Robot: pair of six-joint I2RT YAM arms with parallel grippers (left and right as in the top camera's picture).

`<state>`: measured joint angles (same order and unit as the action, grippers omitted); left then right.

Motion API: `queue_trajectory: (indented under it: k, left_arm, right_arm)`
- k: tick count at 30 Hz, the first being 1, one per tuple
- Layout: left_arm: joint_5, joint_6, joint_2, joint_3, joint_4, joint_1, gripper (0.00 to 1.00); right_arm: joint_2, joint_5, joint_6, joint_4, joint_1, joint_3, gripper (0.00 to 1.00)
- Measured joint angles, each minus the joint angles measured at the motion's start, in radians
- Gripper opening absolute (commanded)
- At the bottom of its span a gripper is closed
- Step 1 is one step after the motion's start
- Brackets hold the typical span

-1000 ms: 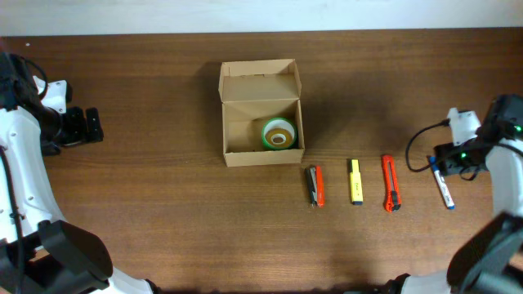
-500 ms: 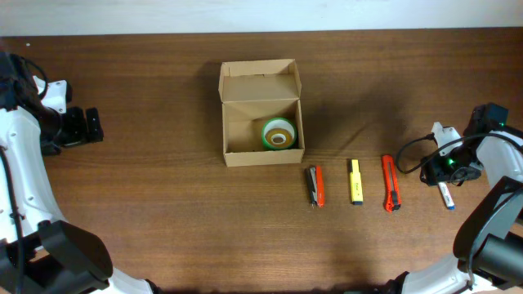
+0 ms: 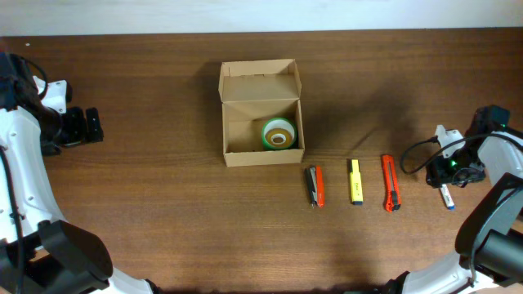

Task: Pack container
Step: 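Move the right gripper down over the blue marker, then grasp the blue marker with the right gripper and lift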

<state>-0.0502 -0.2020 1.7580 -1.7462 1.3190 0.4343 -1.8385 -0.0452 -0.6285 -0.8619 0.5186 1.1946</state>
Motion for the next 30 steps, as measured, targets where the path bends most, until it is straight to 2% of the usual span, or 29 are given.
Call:
queue_trajectory:
  k: [26, 28, 30]
  left_arm:
    - [0.000, 0.000, 0.000, 0.000, 0.000, 0.000, 1.00]
    - [0.000, 0.000, 0.000, 0.000, 0.000, 0.000, 1.00]
    - [0.000, 0.000, 0.000, 0.000, 0.000, 0.000, 1.00]
  right_arm:
    - [-0.048, -0.007, 0.005, 0.000, 0.034, 0.000, 0.66]
    - [-0.051, -0.007, 0.005, 0.001, 0.034, 0.000, 0.62]
    - [-0.051, -0.007, 0.007, 0.004, 0.034, 0.000, 0.49]
